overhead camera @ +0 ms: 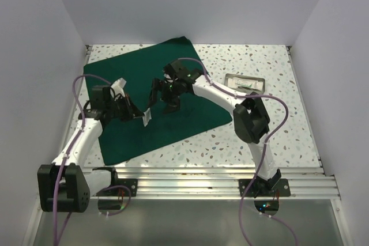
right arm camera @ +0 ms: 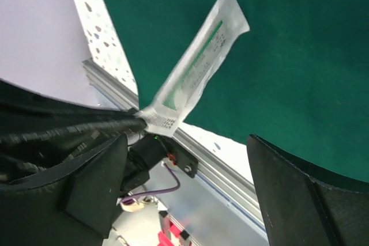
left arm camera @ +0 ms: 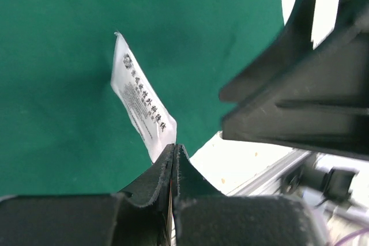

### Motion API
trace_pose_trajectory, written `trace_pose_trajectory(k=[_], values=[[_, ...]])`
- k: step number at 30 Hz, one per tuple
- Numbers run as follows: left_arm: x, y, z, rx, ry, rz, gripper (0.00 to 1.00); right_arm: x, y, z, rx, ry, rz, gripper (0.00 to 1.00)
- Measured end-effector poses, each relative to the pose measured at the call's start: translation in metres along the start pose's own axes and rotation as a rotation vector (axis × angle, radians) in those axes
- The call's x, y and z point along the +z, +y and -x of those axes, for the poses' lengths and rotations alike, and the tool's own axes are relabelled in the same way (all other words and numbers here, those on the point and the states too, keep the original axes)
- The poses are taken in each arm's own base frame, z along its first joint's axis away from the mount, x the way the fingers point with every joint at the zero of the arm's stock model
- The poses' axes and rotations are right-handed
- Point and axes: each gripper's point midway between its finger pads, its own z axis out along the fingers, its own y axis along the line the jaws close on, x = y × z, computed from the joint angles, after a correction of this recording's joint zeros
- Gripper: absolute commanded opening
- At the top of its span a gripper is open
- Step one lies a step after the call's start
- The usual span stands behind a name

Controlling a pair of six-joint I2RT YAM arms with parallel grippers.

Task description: Prepare the surgical pack

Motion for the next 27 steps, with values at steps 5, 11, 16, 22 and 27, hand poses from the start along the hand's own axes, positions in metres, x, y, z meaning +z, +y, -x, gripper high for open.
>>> trace_pose_trajectory(k=[5, 11, 16, 22, 27], values=[[0.006, -0.018, -0.018, 0.122, 0.066, -0.022, 0.00, -0.001, -0.007, -0.002, -0.028, 0.038, -0.079, 0.85], [0.010, -0.035, -0.027, 0.206, 0.091, -0.054, 0.00, 0.007, -0.026, -0.017, -0.007, 0.110, -0.157, 0.81], [0.016, -0.044, -0.038, 0.245, 0.125, -0.068, 0.00, 0.013, -0.032, -0.027, 0.009, 0.144, -0.176, 0.65], [0.026, -0.055, -0.053, 0.305, 0.181, -0.080, 0.00, 0.020, -0.035, -0.035, 0.025, 0.177, -0.177, 0.46], [0.028, -0.059, -0.056, 0.330, 0.192, -0.086, 0.00, 0.026, -0.047, -0.046, 0.058, 0.217, -0.190, 0.23]])
